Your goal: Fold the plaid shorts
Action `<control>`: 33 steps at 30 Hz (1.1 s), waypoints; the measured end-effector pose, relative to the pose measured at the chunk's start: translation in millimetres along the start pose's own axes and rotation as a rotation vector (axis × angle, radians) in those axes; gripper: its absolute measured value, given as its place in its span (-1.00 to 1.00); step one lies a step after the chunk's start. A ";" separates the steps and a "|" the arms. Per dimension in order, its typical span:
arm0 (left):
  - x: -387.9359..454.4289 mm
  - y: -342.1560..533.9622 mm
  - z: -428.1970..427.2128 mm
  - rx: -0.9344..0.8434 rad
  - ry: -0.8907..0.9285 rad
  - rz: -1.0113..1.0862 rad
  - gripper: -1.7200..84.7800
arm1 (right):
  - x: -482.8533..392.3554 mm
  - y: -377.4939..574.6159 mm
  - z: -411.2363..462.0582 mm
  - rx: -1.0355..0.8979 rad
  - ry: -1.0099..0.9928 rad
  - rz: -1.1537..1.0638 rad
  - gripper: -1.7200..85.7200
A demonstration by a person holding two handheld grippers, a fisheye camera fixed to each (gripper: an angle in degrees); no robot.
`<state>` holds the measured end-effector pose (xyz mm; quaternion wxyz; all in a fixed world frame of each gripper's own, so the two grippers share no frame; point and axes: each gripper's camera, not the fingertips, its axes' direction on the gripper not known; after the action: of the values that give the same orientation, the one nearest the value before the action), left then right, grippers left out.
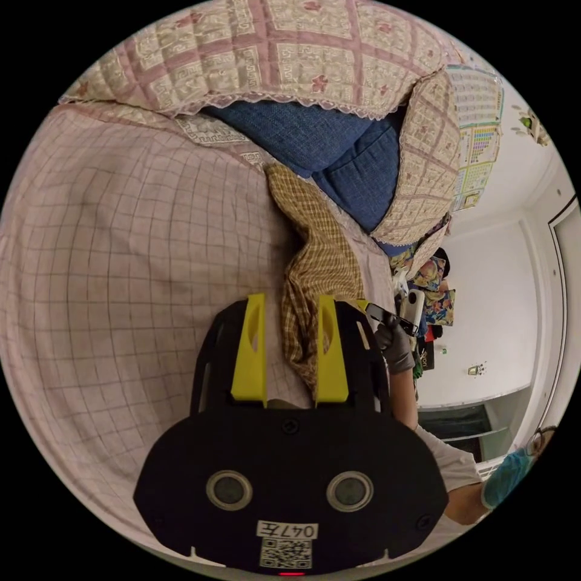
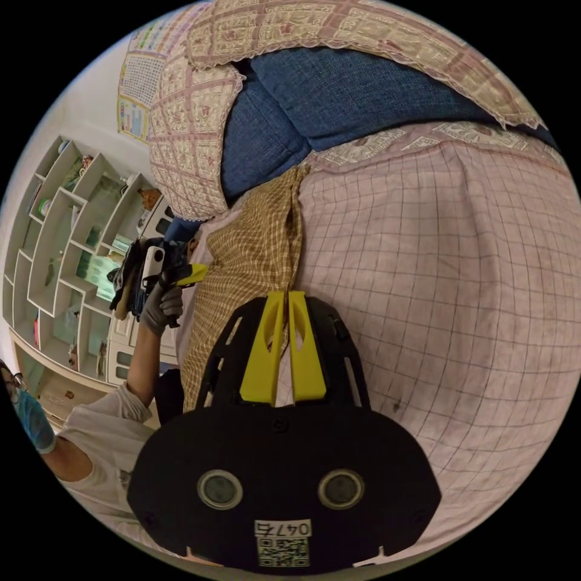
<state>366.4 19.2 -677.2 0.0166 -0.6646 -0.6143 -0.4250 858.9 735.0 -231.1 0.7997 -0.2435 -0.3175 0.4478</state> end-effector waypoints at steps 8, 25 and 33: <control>-8.3 15.9 3.3 -0.051 -0.006 0.059 -0.84 | -31.2 -9.1 -25.2 0.002 0.034 -0.051 -0.98; 163.5 257.9 -311.6 0.380 0.524 0.614 -0.98 | -285.7 90.9 -259.7 0.424 -0.433 -0.662 -0.98; 283.3 369.5 -385.9 0.479 0.399 0.759 -0.98 | -409.7 149.4 -344.8 0.466 -0.284 -0.844 -0.98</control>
<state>430.2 -54.0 -80.3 0.4402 -0.7248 -0.3940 -0.3546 862.4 413.8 -684.8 0.8931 0.1544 -0.3855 0.1728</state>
